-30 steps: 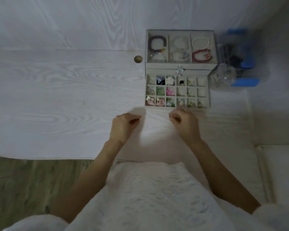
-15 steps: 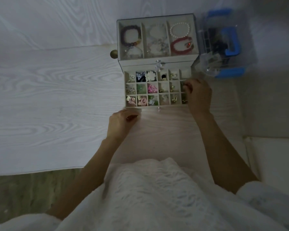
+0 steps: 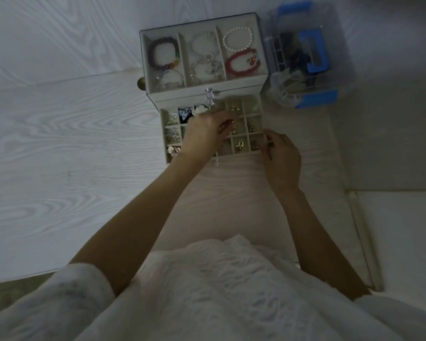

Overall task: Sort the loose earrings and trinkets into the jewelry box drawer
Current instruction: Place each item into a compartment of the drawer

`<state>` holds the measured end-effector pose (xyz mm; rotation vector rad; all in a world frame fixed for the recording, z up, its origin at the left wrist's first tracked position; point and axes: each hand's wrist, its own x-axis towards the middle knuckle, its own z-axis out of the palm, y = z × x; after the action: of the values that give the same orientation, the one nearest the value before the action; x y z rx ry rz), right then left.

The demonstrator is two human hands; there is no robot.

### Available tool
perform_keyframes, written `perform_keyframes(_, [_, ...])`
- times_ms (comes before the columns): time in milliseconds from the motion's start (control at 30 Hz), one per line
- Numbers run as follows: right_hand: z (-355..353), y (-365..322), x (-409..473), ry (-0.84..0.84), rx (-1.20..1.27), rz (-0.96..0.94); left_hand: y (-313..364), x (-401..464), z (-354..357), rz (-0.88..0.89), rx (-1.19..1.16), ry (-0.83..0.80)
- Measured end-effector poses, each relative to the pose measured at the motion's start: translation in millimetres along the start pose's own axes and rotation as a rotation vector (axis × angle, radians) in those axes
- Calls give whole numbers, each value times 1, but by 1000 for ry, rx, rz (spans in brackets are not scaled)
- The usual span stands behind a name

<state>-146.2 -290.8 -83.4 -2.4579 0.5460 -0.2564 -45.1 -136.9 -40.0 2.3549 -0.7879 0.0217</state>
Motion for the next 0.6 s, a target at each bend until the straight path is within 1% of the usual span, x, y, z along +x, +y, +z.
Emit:
perform_keyframes(67, [0, 1, -1, -10, 43, -2, 4, 24, 17, -12, 78, -43])
perform_keyframes(133, [-1, 3, 0, -20, 73, -13, 10, 42, 32, -49, 106, -61])
perform_keyframes(367, [-3, 3, 1, -45, 97, -22, 15, 54, 63, -61, 163, 15])
perform_keyframes(433, [-2, 3, 0, -49, 104, -3, 13, 53, 65, -76, 177, 2])
perform_keyframes(600, [-2, 3, -1, -38, 109, -10, 6, 45, 57, 28, 155, -48])
